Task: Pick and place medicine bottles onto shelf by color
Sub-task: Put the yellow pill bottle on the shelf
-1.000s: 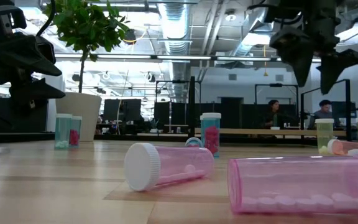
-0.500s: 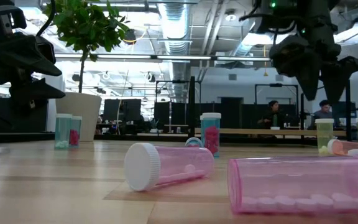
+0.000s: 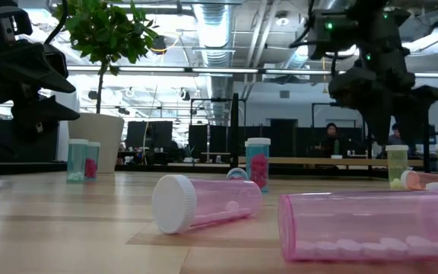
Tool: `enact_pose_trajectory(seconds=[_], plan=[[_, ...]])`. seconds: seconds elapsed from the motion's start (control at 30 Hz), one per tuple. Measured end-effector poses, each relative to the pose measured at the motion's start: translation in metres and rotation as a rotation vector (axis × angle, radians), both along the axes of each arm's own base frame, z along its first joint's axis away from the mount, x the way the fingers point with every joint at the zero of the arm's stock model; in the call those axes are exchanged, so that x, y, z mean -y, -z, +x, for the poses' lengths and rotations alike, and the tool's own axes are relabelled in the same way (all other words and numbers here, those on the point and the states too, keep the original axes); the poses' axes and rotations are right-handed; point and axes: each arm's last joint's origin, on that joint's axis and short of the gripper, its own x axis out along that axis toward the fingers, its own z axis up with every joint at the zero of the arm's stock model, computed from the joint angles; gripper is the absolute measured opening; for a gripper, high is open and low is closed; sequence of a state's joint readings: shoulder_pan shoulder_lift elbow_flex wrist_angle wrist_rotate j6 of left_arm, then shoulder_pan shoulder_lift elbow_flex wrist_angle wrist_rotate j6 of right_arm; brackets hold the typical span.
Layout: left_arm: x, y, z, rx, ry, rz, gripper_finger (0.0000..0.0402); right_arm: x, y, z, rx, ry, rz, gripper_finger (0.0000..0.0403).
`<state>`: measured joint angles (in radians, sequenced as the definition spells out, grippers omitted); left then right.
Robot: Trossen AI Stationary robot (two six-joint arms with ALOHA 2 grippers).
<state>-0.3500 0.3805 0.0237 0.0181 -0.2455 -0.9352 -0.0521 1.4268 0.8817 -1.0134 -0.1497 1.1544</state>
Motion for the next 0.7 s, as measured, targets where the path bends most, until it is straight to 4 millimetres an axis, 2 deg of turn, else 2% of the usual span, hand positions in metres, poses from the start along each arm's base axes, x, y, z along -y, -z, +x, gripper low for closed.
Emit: enact_pose_trajectory(seconds=[0.23,0.7], plan=[[0.0,0.0,0.0,0.0,0.0,0.0,0.018,-0.001,0.02,-0.008,-0.015,0.059,0.031,0.0286],[0.0,0.0,0.0,0.0,0.0,0.0,0.018,0.002,0.021,-0.007,0.008,0.058,0.04,0.0286]])
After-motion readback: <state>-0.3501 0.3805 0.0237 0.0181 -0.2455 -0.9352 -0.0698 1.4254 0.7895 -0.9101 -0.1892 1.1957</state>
